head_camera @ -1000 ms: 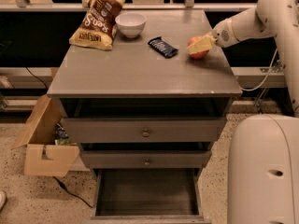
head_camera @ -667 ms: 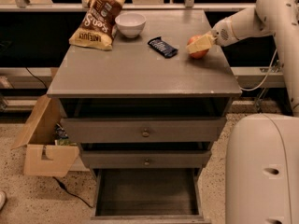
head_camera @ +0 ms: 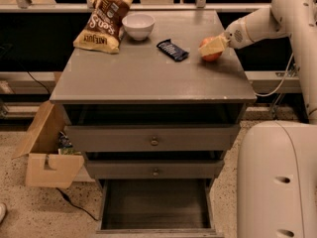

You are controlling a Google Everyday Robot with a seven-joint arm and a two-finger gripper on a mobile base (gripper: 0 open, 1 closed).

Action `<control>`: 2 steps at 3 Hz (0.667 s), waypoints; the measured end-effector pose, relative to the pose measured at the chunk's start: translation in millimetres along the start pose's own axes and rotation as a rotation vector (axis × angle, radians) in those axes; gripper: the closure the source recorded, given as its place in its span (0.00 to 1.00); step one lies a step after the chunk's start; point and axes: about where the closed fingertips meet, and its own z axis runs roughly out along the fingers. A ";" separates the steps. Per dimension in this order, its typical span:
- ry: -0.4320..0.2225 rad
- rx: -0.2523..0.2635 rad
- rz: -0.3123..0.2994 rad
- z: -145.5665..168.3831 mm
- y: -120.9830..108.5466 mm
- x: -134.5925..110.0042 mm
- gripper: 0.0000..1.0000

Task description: Pick apple from bottom drawer and place on counter

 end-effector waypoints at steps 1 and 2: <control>0.000 0.000 0.000 0.0 0.0 0.0 0.00; -0.013 0.026 0.004 -16.9 -3.8 -0.7 0.00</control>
Offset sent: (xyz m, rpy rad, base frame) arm -0.0236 -0.0359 0.0311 -0.0008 -0.0561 -0.0724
